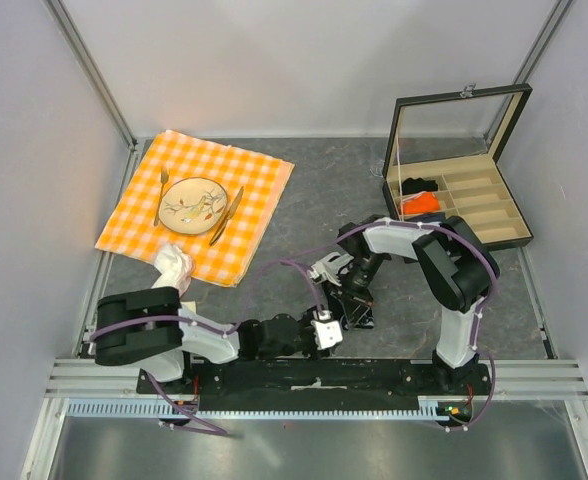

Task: Roll the underwear
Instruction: Roll the underwear to the center of the board.

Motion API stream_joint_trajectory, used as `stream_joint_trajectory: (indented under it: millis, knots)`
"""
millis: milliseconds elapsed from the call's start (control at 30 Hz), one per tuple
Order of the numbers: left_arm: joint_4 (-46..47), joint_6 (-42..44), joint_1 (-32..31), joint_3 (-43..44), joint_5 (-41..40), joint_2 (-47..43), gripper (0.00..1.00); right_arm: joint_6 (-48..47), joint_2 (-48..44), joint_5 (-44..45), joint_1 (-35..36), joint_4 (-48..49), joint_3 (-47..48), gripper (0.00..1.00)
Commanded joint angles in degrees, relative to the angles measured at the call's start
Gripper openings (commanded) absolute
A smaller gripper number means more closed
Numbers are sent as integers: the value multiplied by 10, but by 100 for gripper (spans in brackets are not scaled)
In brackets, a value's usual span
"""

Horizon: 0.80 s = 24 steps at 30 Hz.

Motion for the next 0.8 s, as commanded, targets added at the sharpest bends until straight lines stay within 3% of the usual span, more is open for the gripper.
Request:
stream_joint_trajectory:
  millis: [0, 167, 367, 467, 500, 533, 767]
  knots:
    - [50, 40, -9, 45, -40, 51, 68, 39, 23, -11, 3, 21, 17, 11]
    - [45, 47, -8, 78, -59, 108, 67, 41, 26, -11, 3, 24, 20, 13]
    - [24, 49, -9, 105, -84, 149, 54, 40, 23, -14, 2, 25, 19, 17]
    - [10, 46, -9, 108, -86, 154, 27, 40, 14, -17, 2, 24, 16, 24]
    - [6, 40, -8, 108, -85, 154, 7, 40, 10, -18, 2, 24, 16, 26]
    - [-4, 35, -8, 108, -85, 154, 2, 40, 1, -18, 2, 23, 16, 29]
    - [-66, -46, 17, 100, 9, 118, 2, 34, -68, -8, -67, 14, 39, 47]
